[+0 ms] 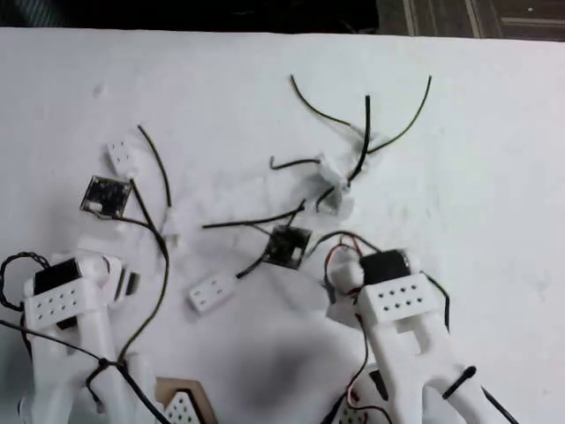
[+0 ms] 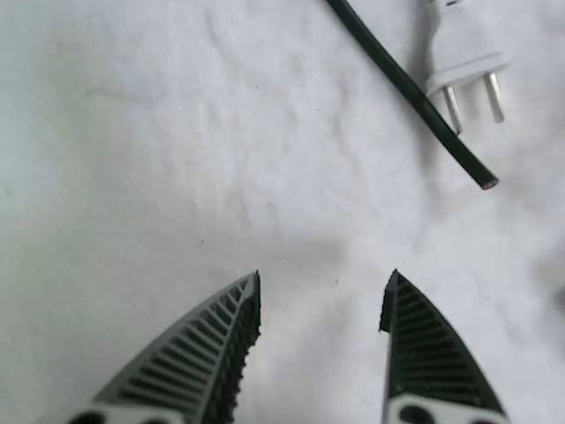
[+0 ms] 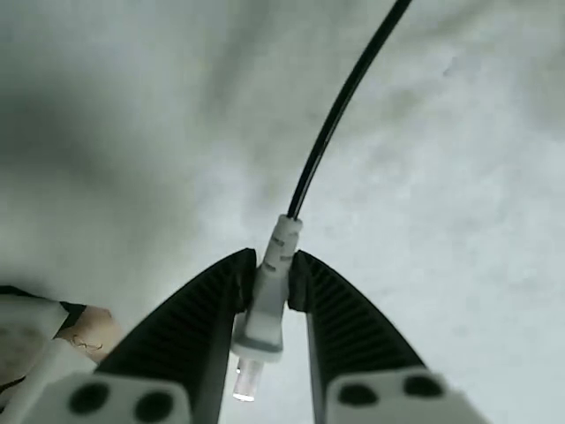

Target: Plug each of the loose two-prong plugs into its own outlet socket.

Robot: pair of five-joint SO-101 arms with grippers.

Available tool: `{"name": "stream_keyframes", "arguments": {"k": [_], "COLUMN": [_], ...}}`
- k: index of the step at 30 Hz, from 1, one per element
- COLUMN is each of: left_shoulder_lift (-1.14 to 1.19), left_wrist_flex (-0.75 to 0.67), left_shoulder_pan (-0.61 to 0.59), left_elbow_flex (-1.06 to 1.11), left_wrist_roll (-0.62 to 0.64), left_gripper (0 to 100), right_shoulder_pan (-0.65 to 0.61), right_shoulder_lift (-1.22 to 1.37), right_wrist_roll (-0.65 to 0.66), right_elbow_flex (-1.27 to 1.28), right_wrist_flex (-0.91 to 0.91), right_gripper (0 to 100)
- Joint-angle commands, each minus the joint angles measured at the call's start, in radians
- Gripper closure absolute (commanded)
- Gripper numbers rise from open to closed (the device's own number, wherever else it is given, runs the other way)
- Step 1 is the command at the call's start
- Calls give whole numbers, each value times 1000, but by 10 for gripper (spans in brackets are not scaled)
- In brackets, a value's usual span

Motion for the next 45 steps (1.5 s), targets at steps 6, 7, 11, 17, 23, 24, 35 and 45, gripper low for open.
{"name": "stream_keyframes", "arguments": {"k": [6,7,11,17,23,24,35,45], "left_shoulder_lift": [-31,-31,-31,-31,-31,-31,-31,-31], "left_wrist_flex": [-15,-15,-15,-15,-15,-15,-15,-15], "left_shoulder_pan": [-4,-4,-4,-4,-4,-5,-5,-7], "left_elbow_flex": [0,0,0,0,0,0,0,0], "left_wrist_roll": [11,11,11,11,11,11,11,11], "left_gripper": [774,774,774,774,774,774,774,774], "right_shoulder_pan": [-12,-12,-12,-13,-19,-31,-259,-188], "right_shoulder_lift": [171,203,308,397,493,510,621,846], "right_wrist_roll": [-11,-35,-84,-86,-87,-89,-331,-331], "right_elbow_flex": [-12,-34,-120,-233,-322,-336,-351,-351], "right_wrist_flex": [-21,-15,21,108,220,248,328,150], "right_gripper": [968,950,898,894,893,893,892,892]}}
